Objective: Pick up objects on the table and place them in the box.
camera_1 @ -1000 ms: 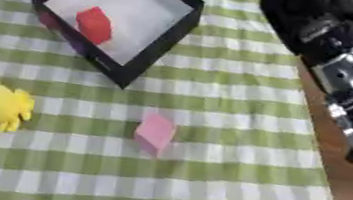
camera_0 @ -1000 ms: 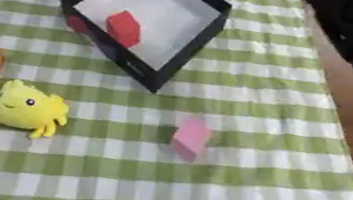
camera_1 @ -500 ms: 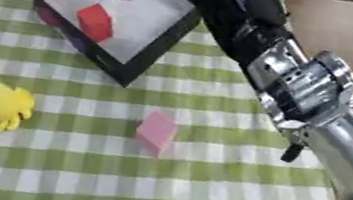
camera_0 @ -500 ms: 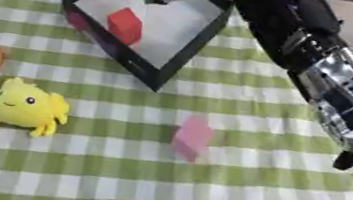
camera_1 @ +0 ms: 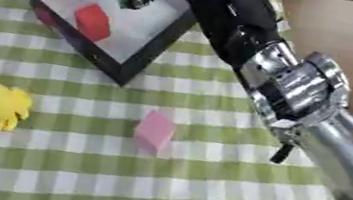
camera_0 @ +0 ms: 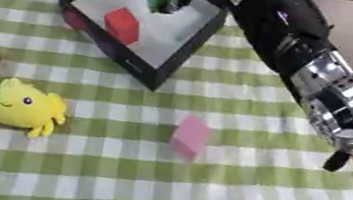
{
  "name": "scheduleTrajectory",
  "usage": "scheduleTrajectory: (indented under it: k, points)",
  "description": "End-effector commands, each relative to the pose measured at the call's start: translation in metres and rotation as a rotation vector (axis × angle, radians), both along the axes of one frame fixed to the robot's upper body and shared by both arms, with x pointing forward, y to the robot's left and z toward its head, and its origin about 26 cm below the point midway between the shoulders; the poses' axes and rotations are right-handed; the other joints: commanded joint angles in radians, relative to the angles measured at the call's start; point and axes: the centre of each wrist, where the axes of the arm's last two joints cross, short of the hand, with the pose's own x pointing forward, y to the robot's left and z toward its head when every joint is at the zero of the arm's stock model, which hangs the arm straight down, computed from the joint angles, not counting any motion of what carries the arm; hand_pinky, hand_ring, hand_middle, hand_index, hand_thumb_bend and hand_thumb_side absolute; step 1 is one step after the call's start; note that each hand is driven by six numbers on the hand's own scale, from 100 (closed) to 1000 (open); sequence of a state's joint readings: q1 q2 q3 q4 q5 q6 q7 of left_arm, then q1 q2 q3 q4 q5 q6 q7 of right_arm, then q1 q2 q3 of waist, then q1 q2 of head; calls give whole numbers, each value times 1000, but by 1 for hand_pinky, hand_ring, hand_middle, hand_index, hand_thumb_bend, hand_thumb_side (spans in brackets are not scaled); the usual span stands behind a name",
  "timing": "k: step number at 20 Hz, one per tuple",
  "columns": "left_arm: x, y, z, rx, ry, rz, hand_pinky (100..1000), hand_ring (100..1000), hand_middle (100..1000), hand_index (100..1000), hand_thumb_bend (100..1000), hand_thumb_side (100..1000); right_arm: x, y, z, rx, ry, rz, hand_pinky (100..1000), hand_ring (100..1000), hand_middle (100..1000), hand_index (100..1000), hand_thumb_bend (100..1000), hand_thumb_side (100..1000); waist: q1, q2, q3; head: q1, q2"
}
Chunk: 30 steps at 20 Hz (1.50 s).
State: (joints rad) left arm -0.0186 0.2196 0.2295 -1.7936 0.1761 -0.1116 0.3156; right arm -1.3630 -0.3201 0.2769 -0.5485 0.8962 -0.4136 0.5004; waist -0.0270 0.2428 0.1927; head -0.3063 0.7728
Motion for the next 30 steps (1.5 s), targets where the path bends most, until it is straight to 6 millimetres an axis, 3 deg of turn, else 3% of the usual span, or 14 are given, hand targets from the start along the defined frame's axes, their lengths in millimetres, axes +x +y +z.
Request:
scheduleTrajectory:
  k: [1, 9, 15, 18, 21, 23, 27, 30]
  points:
    - [1, 1, 7, 19, -20, -9, 912, 636, 743, 838, 261, 717, 1, -1, 9, -14, -38, -4, 818, 683, 536, 693, 375, 100, 6, 0, 3, -6, -3]
    - [1, 1, 7, 16, -20, -10, 913, 636, 743, 838, 260, 719, 5, -6, -9, -91, -17, -3, 834, 749, 619, 765, 389, 100, 2, 4, 8, -6, -3]
    - [1, 0, 8, 15, -21, -10, 913, 636, 743, 838, 260, 719, 7, -9, -17, -121, -34, -17, 862, 833, 746, 839, 406, 100, 2, 3, 7, -6, -3]
    - [1, 1, 7, 15, -20, -10, 913, 637, 743, 838, 260, 719, 7, -10, -19, -129, -37, -14, 895, 882, 815, 893, 452, 179, 4, 2, 7, -6, -3]
    - [1, 1, 7, 15, -19, -11, 914, 637, 743, 838, 260, 719, 7, -10, -17, -126, -56, -9, 916, 905, 834, 916, 535, 267, 5, -1, 5, -6, -3]
    - [1, 1, 7, 16, -19, -11, 914, 637, 743, 838, 260, 718, 6, -9, -14, -123, -71, -8, 925, 916, 843, 925, 558, 278, 6, -3, 4, -5, -3]
    - [0, 1, 7, 17, -17, -10, 914, 637, 743, 838, 259, 717, 5, -11, -8, -86, -93, -2, 930, 906, 829, 924, 536, 261, 8, -8, 2, -2, -3]
    - [0, 2, 6, 18, -14, -7, 914, 637, 743, 838, 258, 717, 1, -13, 10, -27, -113, 30, 931, 889, 810, 914, 518, 242, 9, -12, -2, 2, -3]
